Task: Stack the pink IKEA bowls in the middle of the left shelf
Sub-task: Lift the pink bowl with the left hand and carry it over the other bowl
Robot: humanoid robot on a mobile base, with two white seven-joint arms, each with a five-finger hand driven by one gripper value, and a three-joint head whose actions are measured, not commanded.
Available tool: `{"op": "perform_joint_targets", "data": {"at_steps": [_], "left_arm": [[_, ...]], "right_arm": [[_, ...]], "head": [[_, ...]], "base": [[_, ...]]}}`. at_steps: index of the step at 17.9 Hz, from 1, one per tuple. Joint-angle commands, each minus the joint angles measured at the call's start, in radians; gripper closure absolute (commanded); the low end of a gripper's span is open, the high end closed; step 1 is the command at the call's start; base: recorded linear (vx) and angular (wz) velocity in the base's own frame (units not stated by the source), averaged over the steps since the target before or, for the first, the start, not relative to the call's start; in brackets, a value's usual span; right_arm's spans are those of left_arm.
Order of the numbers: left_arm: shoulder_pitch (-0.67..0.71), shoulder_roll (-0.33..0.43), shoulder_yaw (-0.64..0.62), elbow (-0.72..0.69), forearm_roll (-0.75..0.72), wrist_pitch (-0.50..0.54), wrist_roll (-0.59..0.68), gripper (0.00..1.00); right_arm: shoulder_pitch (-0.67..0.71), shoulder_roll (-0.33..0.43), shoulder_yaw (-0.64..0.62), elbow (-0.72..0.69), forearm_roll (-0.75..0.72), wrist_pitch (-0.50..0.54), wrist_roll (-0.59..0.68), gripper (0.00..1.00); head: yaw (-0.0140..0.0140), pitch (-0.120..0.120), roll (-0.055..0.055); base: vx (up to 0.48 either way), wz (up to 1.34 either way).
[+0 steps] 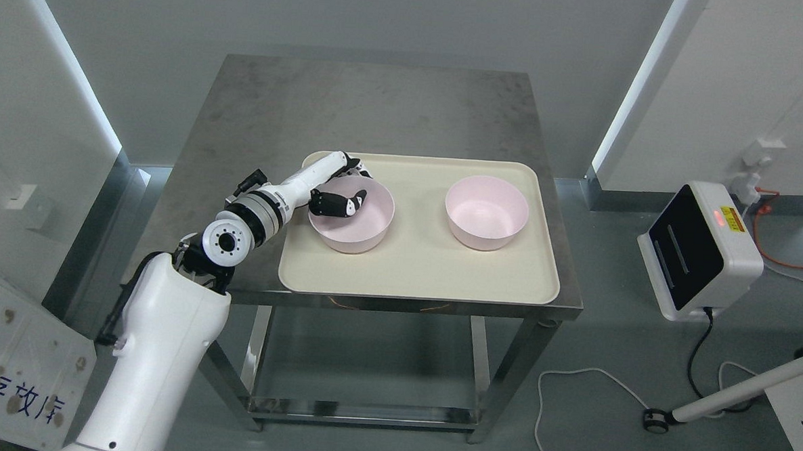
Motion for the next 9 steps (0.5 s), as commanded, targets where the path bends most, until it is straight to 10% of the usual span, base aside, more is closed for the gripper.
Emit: {"op": "perform_joint_targets", "data": {"at_steps": [1,9], "left_arm": [[-0.015,-0.043,0.041,-0.003,-0.005,-0.015,0.005,1.0],[-0.059,-0.06,0.102,-0.153,0.01,-0.012,-0.013,0.99]], "right_arm": [[0.0,-0.017,-0.009,0.0,0.008,0.0,-0.001,0.0],[0.0,-0.017,-0.009,0.0,0.008,0.0,-0.001,0.0]], "head": [[0.0,0.0,0.0],[0.0,0.0,0.0]], "base": [[0.0,0.0],[0.0,-0.01]]}}
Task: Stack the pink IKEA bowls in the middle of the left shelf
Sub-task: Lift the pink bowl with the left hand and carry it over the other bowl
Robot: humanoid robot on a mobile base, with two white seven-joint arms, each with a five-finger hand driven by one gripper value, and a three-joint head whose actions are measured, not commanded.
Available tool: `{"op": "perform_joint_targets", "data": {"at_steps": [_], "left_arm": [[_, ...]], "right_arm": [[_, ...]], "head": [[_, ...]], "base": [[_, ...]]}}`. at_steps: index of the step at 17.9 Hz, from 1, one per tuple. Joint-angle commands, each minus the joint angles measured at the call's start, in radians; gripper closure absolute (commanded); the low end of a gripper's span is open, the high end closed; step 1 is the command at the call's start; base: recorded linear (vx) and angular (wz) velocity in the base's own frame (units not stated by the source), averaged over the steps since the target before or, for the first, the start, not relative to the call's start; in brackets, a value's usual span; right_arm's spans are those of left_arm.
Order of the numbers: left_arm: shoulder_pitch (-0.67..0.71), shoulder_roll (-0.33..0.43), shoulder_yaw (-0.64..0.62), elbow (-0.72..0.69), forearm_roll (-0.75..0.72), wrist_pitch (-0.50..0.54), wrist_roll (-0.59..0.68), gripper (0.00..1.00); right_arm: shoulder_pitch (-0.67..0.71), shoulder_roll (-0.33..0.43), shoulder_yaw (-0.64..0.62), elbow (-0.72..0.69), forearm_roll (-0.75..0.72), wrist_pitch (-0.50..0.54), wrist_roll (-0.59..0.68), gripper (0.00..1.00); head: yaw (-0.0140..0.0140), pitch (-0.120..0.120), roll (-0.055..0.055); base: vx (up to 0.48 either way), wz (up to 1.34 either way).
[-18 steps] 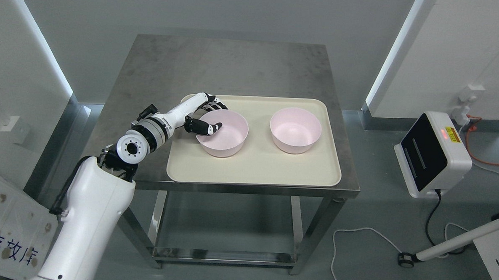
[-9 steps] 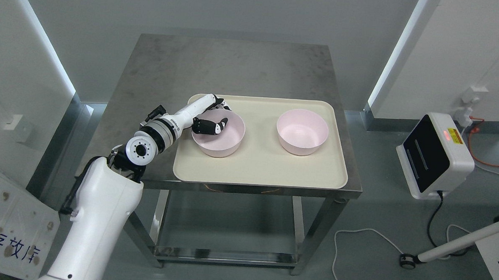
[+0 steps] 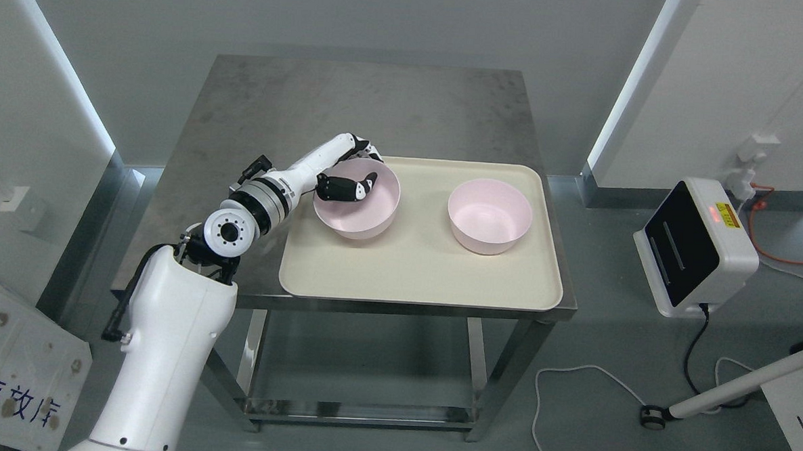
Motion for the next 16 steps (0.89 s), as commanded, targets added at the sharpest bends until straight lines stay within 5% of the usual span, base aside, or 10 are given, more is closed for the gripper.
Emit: {"op": "perform_joint_targets", "data": {"at_steps": [1,10,16], "left_arm": [[-0.054,-0.015,-0.009,-0.104,0.009,0.001,-0.006,0.99],[-0.319,-0.015,-0.78,0.037,0.123,0.036,0.037,0.97],[-0.383,-0.015,-0.839,0.233,0.191,0.045,0.239,0.97]], "right_arm": [[0.0,-0.017,-0.009,0.0,0.008,0.0,-0.001,0.0],[0.0,-0.017,-0.011,0.0,0.008,0.0,-0.001,0.0],[0.0,-0.017,-0.009,0.0,0.008,0.0,-0.001,0.0]], "head": [[0.0,0.0,0.0],[0.0,0.0,0.0],[0.0,0.0,0.0]], "base": [[0.0,0.0],[0.0,0.0],[0.0,0.0]]}}
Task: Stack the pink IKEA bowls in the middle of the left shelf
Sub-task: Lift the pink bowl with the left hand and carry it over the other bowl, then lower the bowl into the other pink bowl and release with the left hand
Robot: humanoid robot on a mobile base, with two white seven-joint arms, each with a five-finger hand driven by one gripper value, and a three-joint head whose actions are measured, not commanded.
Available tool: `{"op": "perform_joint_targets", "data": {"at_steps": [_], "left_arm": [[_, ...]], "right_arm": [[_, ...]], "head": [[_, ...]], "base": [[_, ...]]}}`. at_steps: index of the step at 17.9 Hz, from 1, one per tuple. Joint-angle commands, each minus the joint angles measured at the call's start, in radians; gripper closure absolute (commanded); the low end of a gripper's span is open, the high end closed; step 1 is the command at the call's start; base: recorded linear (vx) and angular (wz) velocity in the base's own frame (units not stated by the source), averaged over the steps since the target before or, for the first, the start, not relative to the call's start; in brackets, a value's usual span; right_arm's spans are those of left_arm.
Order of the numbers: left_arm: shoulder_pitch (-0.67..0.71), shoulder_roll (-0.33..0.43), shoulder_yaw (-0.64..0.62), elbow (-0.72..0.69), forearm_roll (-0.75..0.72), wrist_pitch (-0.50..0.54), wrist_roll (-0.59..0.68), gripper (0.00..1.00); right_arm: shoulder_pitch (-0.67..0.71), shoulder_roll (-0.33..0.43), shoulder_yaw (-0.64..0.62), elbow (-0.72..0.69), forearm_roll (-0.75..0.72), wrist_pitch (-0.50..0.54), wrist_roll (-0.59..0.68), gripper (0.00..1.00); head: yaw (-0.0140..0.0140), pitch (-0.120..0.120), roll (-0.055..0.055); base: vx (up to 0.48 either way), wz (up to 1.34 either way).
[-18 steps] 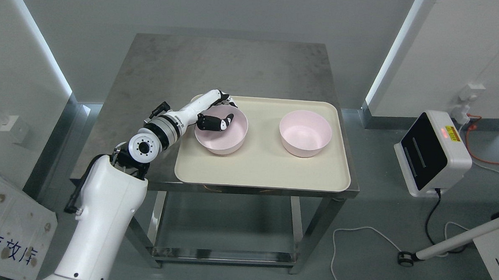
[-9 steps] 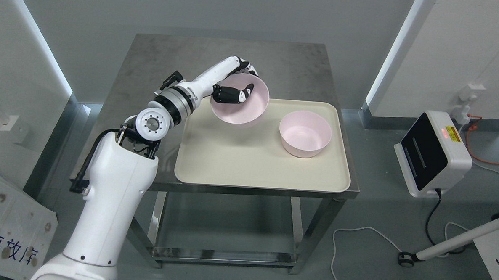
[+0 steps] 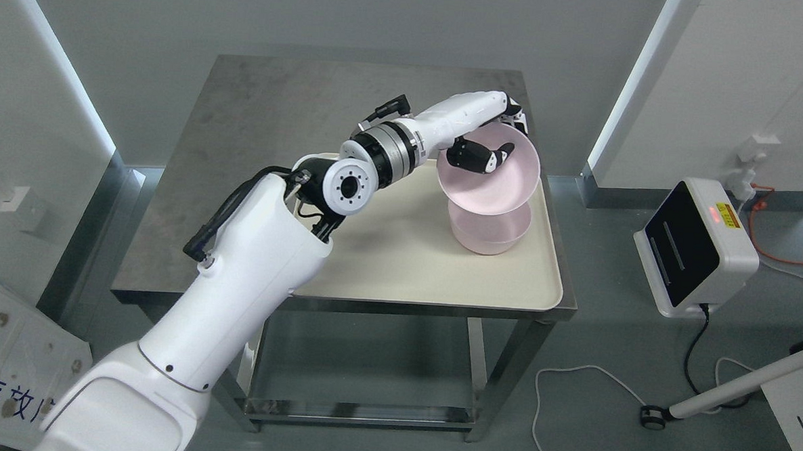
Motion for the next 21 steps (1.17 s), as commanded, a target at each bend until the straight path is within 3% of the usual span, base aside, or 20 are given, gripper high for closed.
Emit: {"op": "perform_joint_targets", "data": {"at_steps": [1,11,12,15,21], "left_arm": [[-0.089,0.011,-0.317,0.207,0.081,0.014,0.113,0.97],[-0.094,0.011,-0.268,0.303,0.08,0.036,0.129,0.93],[-0.094,0.011,-0.266,0.303,0.081,0.036,0.132,0.88],[-0.094,0.011,-0.228,0.293,0.092,0.034,0.133,0.58],[-0.08,0.011,0.055,0.211,0.255,0.036,0.19,0.34]], "right_arm": [[0.0,-0.017,-0.009,0.0,0.008,-0.001,-0.001,0.0],[0.0,-0.017,-0.009,0.0,0.008,-0.001,-0.001,0.0],[0.0,-0.017,-0.009,0.0,0.008,-0.001,-0.001,0.0],[0.0,-0.017,-0.009,0.0,0.008,-0.001,-0.001,0.0],[0.0,-0.017,-0.009,0.0,0.008,-0.001,-0.001,0.0]], "head": [[0.0,0.0,0.0],[0.0,0.0,0.0],[0.0,0.0,0.0],[0.0,0.0,0.0],[0.0,0.0,0.0]], "base": [[0.0,0.0],[0.0,0.0],[0.0,0.0],[0.0,0.0],[0.0,0.0]]}}
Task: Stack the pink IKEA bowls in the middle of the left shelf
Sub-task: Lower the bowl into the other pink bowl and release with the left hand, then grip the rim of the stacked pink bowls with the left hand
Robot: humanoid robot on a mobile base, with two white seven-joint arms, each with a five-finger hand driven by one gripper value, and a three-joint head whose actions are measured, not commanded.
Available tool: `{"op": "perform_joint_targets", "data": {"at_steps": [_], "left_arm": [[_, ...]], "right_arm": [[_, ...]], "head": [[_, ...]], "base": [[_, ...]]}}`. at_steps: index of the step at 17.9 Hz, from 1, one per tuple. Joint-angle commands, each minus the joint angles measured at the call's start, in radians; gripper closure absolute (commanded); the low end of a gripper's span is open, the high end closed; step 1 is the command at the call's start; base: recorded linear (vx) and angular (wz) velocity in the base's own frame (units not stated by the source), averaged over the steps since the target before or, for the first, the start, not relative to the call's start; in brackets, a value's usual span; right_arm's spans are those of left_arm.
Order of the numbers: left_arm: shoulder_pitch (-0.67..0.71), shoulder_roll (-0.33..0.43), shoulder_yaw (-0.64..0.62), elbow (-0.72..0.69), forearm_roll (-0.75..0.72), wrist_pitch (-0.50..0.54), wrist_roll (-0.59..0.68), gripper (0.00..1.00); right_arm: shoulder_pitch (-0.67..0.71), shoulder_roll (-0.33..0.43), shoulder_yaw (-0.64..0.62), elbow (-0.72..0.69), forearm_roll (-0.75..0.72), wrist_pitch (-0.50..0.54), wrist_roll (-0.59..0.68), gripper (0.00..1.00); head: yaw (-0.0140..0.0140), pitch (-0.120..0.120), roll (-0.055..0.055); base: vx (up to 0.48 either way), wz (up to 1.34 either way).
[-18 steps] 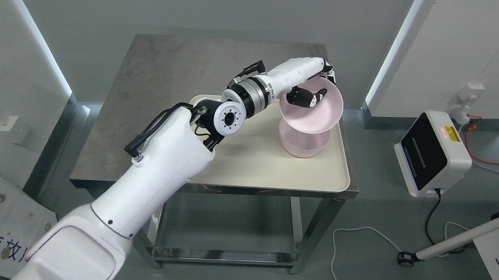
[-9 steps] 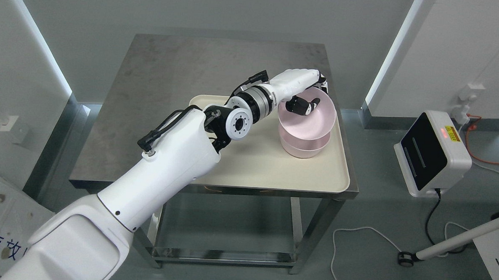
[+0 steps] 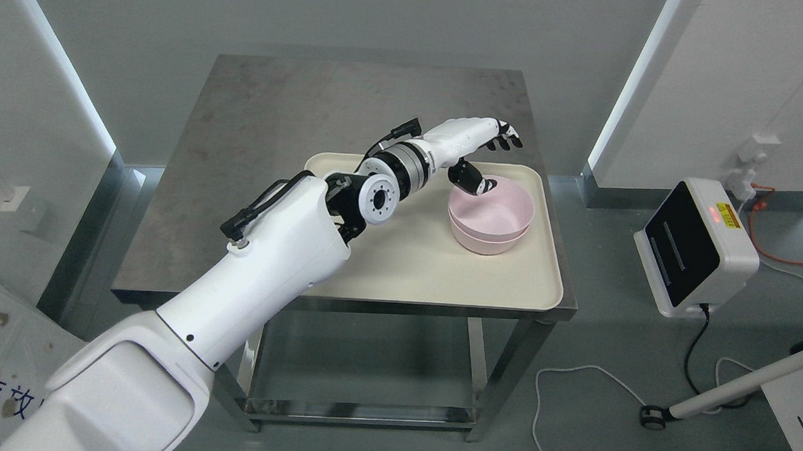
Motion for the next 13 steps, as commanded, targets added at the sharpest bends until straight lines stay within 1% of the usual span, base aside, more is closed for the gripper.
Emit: {"op": "perform_joint_targets", "data": {"at_steps": [1,3,5,6,8,10,11,13], "left_arm": [[0.023,0.016,0.287,-0.079,0.154,0.0,0.089,0.29],[0.072,0.016,0.379,-0.203,0.2,0.002,0.108,0.25],[0.145,0.016,0.39,-0.335,0.262,0.008,0.094,0.25],[0.2,0.016,0.389,-0.413,0.292,0.03,0.055,0.25],[0.291,0.016,0.396,-0.517,0.296,0.086,-0.061,0.25],[0.347,0.016,0.401,-0.573,0.293,0.095,-0.167,0.25],[0.354,0.016,0.395,-0.594,0.293,0.095,-0.198,0.25],[0.35,0.066,0.375,-0.607,0.292,0.095,-0.212,0.25]], "right_arm": [[0.0,-0.017,-0.009,0.0,0.008,-0.001,-0.001,0.0],[0.0,-0.017,-0.009,0.0,0.008,-0.001,-0.001,0.0],[0.0,-0.017,-0.009,0.0,0.008,-0.001,-0.001,0.0],[0.0,-0.017,-0.009,0.0,0.008,-0.001,-0.001,0.0],[0.0,-0.017,-0.009,0.0,0.008,-0.001,-0.001,0.0],[0.0,-0.017,-0.009,0.0,0.008,-0.001,-0.001,0.0],[0.0,-0.017,-0.009,0.0,0.008,-0.001,-0.001,0.0],[0.0,-0.017,-0.009,0.0,0.008,-0.001,-0.001,0.0]], "head": [[0.0,0.0,0.0],[0.0,0.0,0.0],[0.0,0.0,0.0],[0.0,0.0,0.0],[0.0,0.0,0.0],[0.0,0.0,0.0],[0.0,0.0,0.0],[0.0,0.0,0.0]], "base": [[0.0,0.0],[0.0,0.0],[0.0,0.0],[0.0,0.0],[0.0,0.0],[0.0,0.0],[0.0,0.0],[0.0,0.0]]}}
